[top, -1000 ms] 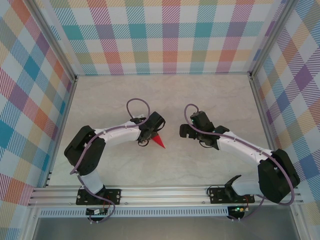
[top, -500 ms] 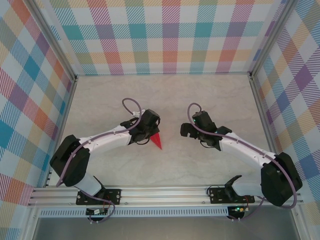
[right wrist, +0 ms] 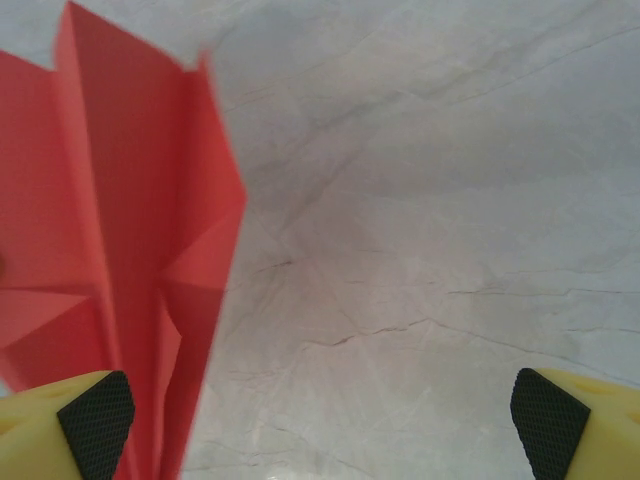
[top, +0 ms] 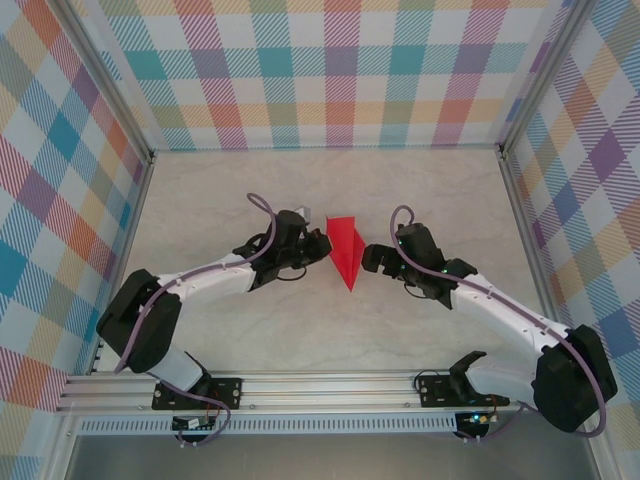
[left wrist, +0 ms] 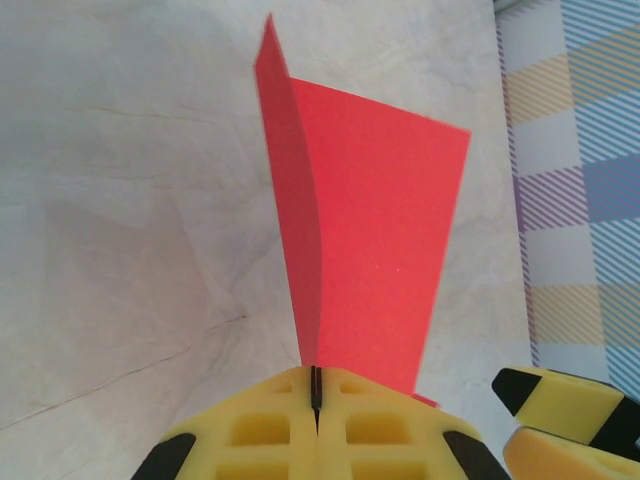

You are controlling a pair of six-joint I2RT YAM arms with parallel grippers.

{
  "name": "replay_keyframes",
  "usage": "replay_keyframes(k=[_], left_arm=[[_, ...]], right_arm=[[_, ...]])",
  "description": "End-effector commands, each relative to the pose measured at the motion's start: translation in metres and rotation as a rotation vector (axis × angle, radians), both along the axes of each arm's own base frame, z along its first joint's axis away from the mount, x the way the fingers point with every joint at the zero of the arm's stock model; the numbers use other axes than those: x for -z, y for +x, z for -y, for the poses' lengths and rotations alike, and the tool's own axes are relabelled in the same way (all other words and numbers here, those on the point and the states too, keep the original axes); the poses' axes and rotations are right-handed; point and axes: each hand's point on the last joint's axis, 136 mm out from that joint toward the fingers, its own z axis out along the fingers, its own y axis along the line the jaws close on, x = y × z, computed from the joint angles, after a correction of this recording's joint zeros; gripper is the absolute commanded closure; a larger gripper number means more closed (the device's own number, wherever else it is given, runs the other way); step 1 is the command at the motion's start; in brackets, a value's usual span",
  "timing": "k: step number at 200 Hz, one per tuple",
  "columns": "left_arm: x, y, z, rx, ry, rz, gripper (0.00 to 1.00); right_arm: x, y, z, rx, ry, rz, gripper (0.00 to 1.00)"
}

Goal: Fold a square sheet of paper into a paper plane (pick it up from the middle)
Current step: Turn over a paper plane at the center of the table.

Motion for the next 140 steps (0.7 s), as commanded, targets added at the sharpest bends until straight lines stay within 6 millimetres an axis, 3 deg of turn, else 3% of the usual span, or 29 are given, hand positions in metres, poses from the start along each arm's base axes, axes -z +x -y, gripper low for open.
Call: replay_keyframes(k=[1, 23, 76, 140], left_arm=[[0.024, 0.002, 0.009, 0.061, -0.055, -0.027, 1.0], [0.042, 0.007, 0.009, 0.067, -0.067, -0.051, 1.0], [0.073, 0.007, -0.002, 0.053, -0.037, -0.102, 1.0], [0.093, 0.003, -0.015, 0.022, -0.02, -0.146, 1.0]], right_arm=[[-0.007, -0.003, -0.018, -0.077, 0.079, -0.014, 0.0], [-0.001, -0.005, -0.028, -0.12, 0.087, -0.054, 0.01], [0.029, -0.007, -0.047, -0.169, 0.06, -0.191, 0.18], [0.054, -0.012, -0.073, -0.222, -0.007, -0.28, 0.18]])
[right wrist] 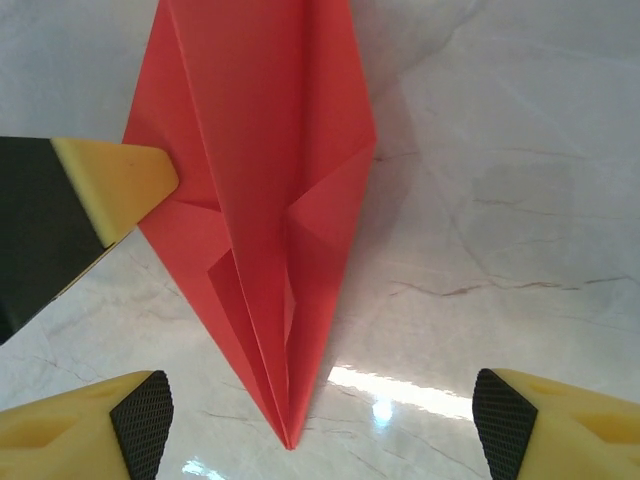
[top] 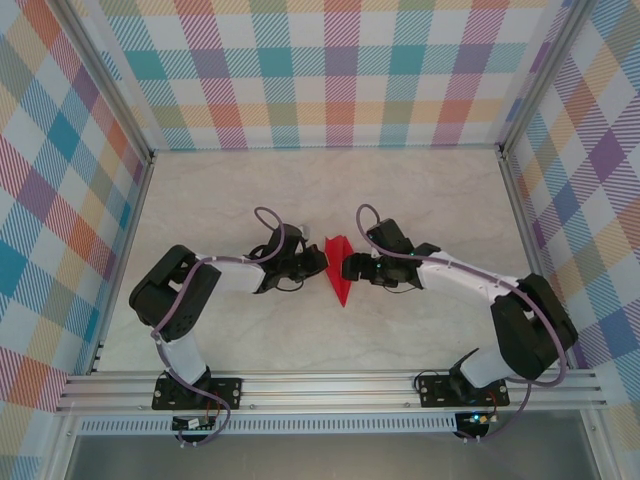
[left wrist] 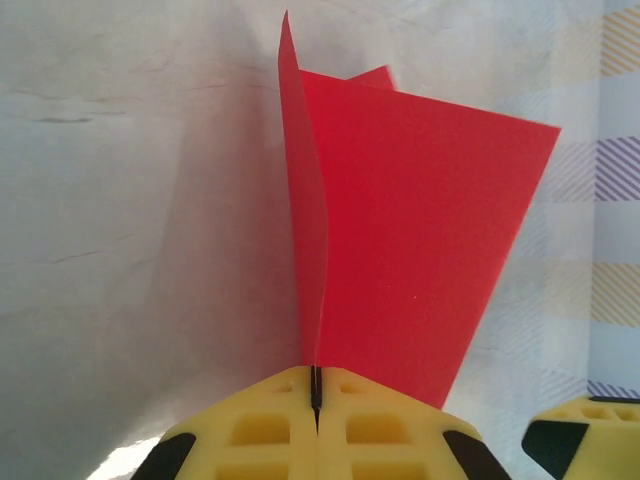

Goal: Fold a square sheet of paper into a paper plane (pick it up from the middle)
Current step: Turn over a paper plane at the center of the table, then move the paper plane to the top-center of the table.

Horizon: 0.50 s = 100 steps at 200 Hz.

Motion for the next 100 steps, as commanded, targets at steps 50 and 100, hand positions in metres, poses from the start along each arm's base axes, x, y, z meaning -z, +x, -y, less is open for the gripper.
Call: replay_keyframes(k=[50, 100], left_arm=[[0.002, 0.001, -0.001, -0.001, -0.023, -0.001, 1.0], [0.004, 0.0, -0.001, 0.001, -0.023, -0.005, 1.0]], right_arm=[[0.014, -0.005, -0.032, -0.069, -0.046, -0.049, 0.3], [0.02, -0.007, -0.04, -0.089, -0.054, -0.065, 0.47]])
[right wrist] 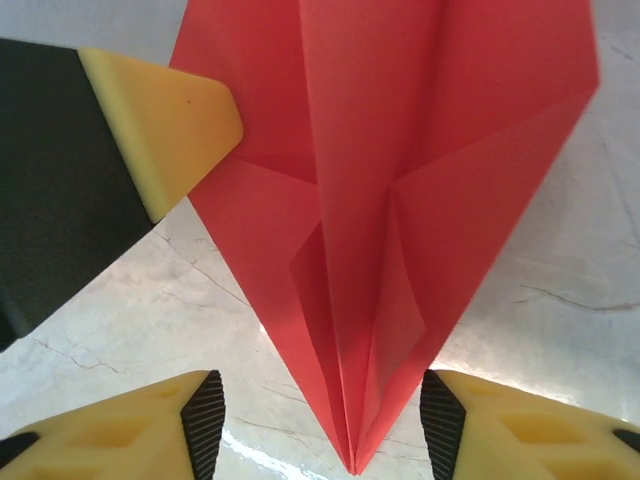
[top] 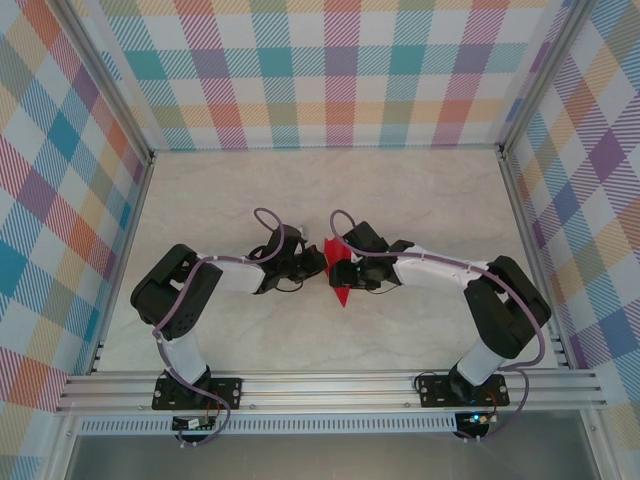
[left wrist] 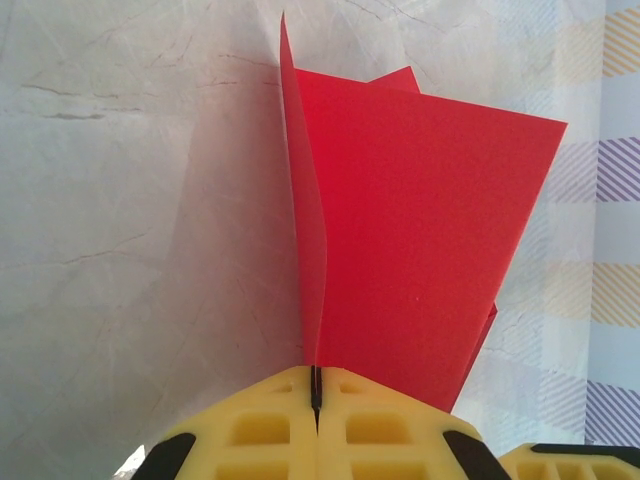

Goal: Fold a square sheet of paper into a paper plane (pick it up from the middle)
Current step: Move the paper plane to the top-center of the table.

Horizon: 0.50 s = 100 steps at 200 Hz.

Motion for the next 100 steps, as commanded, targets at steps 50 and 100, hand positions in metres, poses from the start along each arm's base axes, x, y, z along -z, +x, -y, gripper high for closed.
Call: replay_keyframes(k=[50, 100], left_arm=[[0.002, -0.001, -0.001, 0.002, -0.019, -0.007, 1.0], [0.002, -0.002, 0.0, 0.007, -0.023, -0.007, 1.0]], right_arm=[[0.008, 0.002, -0.009, -0.013, -0.018, -0.028, 0.53], [0.013, 0.007, -0.014, -0.014, -0.026, -0.035, 0.63]])
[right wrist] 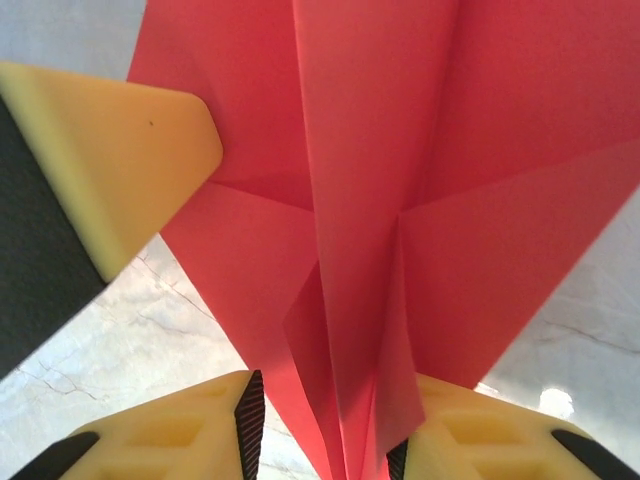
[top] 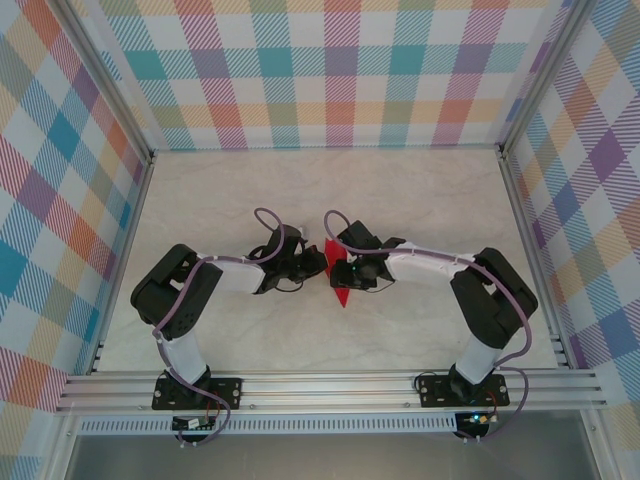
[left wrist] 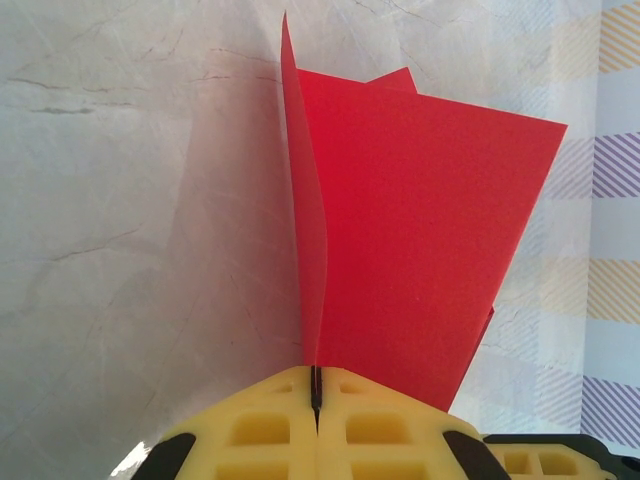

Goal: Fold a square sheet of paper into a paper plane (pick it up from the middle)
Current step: Move the paper plane to the top-center of the table.

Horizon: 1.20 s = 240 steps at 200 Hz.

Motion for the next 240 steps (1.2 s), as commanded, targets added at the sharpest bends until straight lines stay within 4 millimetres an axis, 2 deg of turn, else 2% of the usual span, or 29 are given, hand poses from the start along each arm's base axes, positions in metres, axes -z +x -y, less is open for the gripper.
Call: replay_keyframes(k=[1, 60, 84, 104, 131, 154, 192, 240], left_arm=[[0.003, -0.001, -0.001, -0.001, -0.016, -0.005, 1.0], [0.002, -0.001, -0.005, -0.019, -0.012, -0.003, 0.98], [-0.002, 0.0, -0.012, -0.051, 0.011, 0.002, 0.9], [-0.006, 0.001, -0.027, -0.11, 0.069, 0.005, 0.78], [-0.011, 0.001, -0.055, -0.2, 0.156, 0.007, 0.66], [-0.013, -0.002, -0.073, -0.243, 0.207, 0.0, 0.61], [-0.01, -0.006, -0.087, -0.273, 0.235, -0.022, 0.59], [-0.009, -0.006, -0.091, -0.282, 0.239, -0.032, 0.58]], right_arm=[[-0.001, 0.003, -0.006, -0.005, -0.005, 0.0, 0.63], [0.008, 0.011, 0.002, 0.034, -0.089, 0.009, 0.71], [0.011, 0.012, 0.006, 0.046, -0.125, 0.018, 0.8], [0.011, 0.013, 0.009, 0.049, -0.162, 0.029, 0.84], [0.011, 0.014, 0.011, 0.047, -0.22, 0.044, 0.84], [0.012, 0.015, 0.012, 0.05, -0.276, 0.058, 0.79], [0.014, 0.016, 0.013, 0.054, -0.335, 0.069, 0.76], [0.022, 0.015, 0.011, 0.05, -0.353, 0.049, 0.79]])
